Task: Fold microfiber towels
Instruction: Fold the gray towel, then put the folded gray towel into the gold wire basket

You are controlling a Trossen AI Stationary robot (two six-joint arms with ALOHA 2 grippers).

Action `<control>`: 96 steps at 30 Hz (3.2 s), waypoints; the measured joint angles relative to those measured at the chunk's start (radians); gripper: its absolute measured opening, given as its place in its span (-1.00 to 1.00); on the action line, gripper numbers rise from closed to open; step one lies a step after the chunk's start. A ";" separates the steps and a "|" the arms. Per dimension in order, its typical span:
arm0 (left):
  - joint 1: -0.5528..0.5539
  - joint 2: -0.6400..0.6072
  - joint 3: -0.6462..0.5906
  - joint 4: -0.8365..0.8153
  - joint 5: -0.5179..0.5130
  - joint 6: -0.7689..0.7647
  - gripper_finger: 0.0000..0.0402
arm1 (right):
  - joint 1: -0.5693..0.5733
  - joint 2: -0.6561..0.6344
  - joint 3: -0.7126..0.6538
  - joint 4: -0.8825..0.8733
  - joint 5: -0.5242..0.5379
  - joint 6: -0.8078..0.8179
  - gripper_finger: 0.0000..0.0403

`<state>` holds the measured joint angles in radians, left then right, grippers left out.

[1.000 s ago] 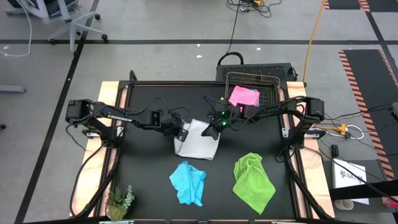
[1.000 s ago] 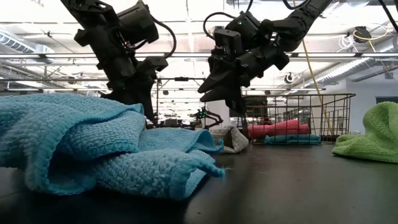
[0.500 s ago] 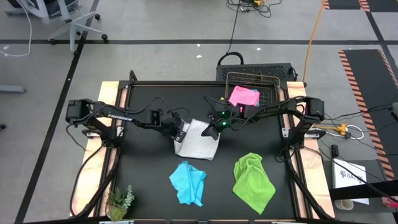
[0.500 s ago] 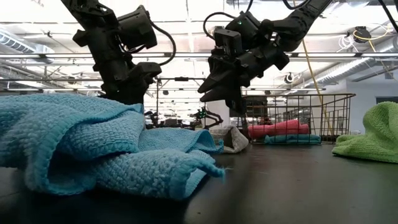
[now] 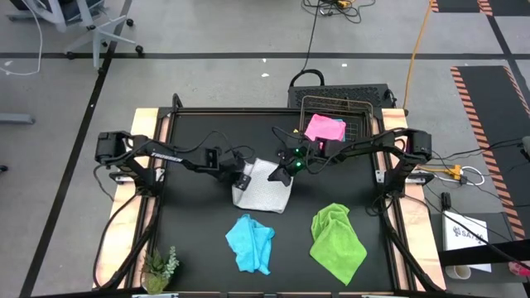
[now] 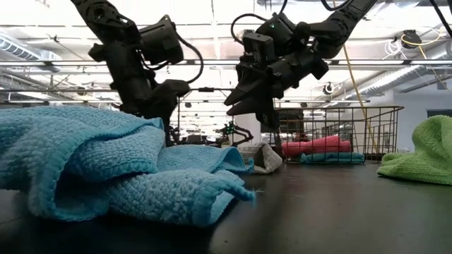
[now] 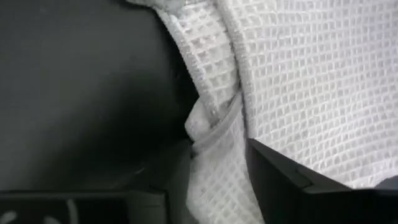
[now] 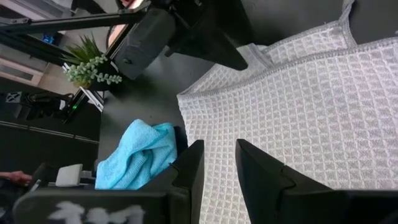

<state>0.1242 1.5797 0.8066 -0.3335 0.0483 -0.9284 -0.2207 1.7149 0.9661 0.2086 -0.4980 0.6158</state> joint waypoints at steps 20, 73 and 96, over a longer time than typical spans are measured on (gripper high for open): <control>-0.015 -0.007 -0.002 0.007 0.039 -0.017 -0.79 | 0.000 0.000 0.000 -0.004 0.001 -0.003 -0.59; -0.013 -0.178 0.000 0.078 -0.199 0.167 -0.26 | 0.124 -0.145 -0.002 -0.368 0.163 -0.326 -0.72; -0.220 -0.239 -0.001 -0.017 -0.391 0.110 -0.26 | 0.330 -0.006 0.152 -0.506 0.427 -0.953 -0.50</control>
<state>-0.0959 1.3404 0.8059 -0.3501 -0.3431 -0.8183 0.1093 1.7090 1.1179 -0.2969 -0.0711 -0.3370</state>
